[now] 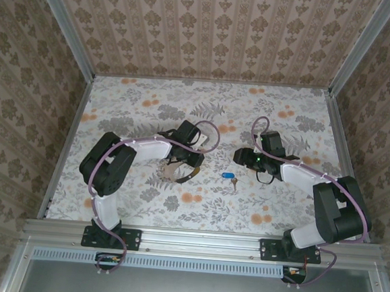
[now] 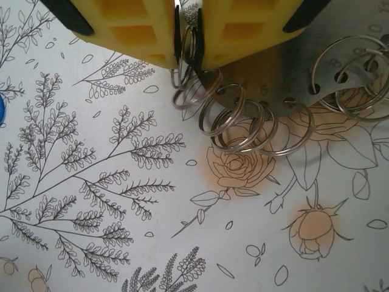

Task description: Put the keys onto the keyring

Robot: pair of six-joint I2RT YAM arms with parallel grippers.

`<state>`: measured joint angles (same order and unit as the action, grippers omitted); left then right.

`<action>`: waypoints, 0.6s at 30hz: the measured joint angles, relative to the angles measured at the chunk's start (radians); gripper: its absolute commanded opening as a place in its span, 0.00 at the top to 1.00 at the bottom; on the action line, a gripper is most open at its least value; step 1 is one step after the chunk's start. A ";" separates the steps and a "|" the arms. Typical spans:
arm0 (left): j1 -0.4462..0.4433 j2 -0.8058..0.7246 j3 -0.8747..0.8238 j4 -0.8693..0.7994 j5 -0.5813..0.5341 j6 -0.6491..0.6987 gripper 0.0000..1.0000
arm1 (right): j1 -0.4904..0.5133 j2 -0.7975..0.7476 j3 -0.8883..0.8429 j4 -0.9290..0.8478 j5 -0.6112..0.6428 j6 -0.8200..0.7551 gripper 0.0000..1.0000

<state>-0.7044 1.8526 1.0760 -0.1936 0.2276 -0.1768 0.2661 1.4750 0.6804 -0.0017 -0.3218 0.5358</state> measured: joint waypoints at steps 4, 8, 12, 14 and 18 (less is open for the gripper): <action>0.003 0.000 0.000 0.000 -0.002 0.005 1.00 | 0.000 0.000 0.000 0.001 0.000 0.002 0.44; 0.005 0.000 0.018 -0.025 -0.031 0.006 1.00 | -0.002 0.000 0.000 0.001 0.001 0.016 0.43; 0.003 0.000 0.058 -0.084 -0.085 0.005 1.00 | -0.003 0.000 0.001 -0.003 0.005 0.027 0.43; 0.003 -0.002 0.087 -0.118 -0.107 0.005 1.00 | -0.004 -0.001 0.002 -0.003 0.005 0.032 0.44; 0.006 -0.023 0.125 -0.152 -0.124 0.006 1.00 | -0.004 -0.005 0.006 -0.001 -0.003 0.049 0.47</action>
<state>-0.6987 1.8301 1.2011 -0.3458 0.1032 -0.1707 0.2619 1.4700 0.6865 -0.0025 -0.3248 0.5846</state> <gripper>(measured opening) 0.045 0.546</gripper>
